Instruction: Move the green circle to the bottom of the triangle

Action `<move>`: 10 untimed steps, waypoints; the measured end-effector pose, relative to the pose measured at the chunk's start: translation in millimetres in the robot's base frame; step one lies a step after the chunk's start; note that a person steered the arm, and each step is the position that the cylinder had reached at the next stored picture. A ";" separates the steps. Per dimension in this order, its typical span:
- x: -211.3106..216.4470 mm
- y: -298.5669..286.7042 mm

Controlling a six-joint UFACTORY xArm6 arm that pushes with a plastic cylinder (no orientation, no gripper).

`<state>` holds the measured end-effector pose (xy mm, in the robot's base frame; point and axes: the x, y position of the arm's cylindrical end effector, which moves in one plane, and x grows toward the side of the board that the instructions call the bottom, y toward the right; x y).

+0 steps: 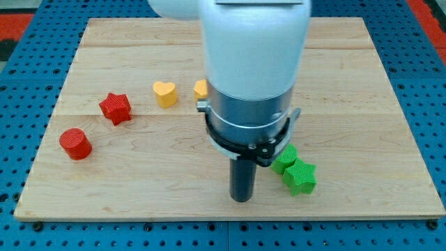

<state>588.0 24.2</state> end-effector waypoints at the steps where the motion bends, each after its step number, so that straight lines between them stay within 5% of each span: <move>1: -6.3 40.4; 4: -21.7 98.5; 9: -141.5 91.2; 10: -128.4 68.4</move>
<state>459.6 92.6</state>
